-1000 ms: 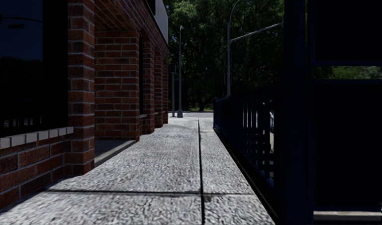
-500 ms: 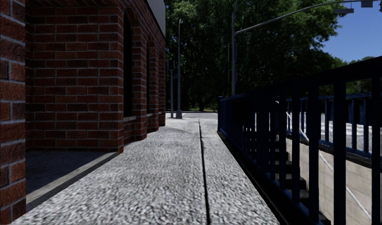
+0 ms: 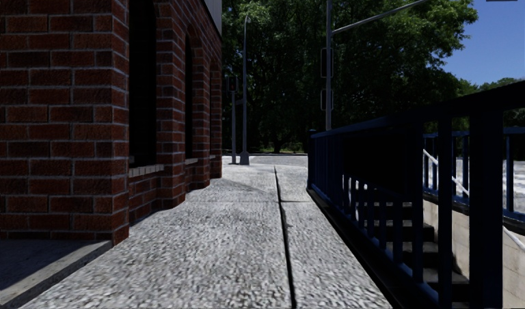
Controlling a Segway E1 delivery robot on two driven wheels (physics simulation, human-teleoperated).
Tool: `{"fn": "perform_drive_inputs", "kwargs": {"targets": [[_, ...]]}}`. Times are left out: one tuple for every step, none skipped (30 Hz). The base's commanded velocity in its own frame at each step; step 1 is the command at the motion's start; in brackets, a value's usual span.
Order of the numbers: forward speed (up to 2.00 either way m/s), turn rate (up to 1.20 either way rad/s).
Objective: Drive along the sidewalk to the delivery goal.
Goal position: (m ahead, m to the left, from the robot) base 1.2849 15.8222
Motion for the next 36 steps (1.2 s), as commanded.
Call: {"fn": "perform_drive_inputs", "kwargs": {"targets": [[2.0, 0.0], [2.0, 0.0], [2.0, 0.0], [2.0, 0.0], [2.0, 0.0], [2.0, 0.0], [2.0, 0.0], [2.0, 0.0], [2.0, 0.0], [2.0, 0.0], [2.0, 0.0], [2.0, 0.0], [2.0, 0.0], [2.0, 0.0], [2.0, 0.0], [2.0, 0.0], [2.0, 0.0], [2.0, 0.0], [2.0, 0.0], [2.0, 0.0], [2.0, 0.0], [2.0, 0.0], [2.0, 0.0], [2.0, 0.0], [2.0, 0.0], [2.0, 0.0], [2.0, 0.0], [2.0, 0.0], [2.0, 0.0], [2.0, 0.0], [2.0, 0.0], [2.0, 0.0], [2.0, 0.0], [2.0, 0.0], [2.0, 0.0], [2.0, 0.0]]}}
